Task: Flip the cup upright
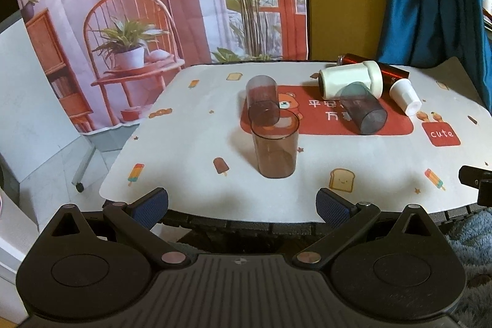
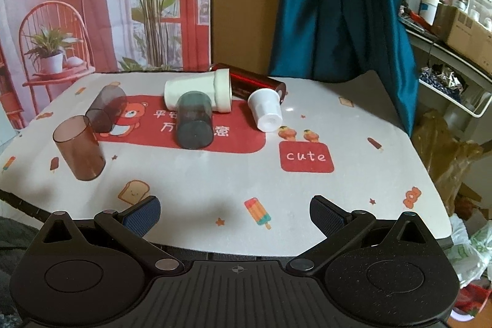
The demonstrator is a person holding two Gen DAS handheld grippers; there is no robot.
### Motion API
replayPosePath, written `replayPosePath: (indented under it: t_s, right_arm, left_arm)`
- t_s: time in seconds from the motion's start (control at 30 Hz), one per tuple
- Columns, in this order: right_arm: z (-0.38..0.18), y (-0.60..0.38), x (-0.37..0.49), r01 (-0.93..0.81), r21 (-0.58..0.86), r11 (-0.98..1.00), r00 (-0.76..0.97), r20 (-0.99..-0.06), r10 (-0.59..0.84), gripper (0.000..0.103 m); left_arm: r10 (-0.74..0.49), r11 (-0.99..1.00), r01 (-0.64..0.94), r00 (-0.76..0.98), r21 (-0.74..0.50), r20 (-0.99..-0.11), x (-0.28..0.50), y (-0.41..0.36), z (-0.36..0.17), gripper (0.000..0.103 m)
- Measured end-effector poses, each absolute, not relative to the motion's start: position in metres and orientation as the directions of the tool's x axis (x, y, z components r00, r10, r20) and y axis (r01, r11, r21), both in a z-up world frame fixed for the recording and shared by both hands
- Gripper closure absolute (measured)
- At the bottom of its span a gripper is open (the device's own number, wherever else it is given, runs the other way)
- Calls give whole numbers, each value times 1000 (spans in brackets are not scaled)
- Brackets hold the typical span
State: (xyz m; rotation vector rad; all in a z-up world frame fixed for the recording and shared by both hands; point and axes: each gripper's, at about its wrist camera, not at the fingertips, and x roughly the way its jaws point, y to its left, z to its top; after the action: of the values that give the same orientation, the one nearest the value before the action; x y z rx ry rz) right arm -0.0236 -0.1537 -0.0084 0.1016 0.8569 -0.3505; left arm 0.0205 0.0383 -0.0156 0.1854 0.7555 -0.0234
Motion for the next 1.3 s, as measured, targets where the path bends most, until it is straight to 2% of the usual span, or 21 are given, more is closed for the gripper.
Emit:
replayPosePath:
  t_s: [1.3]
  right_arm:
    - [-18,-155,-24,352,-40,935,575,-779,-250,0]
  left_arm:
    - [37,987,85,713,139,-700,22,38,-21,0]
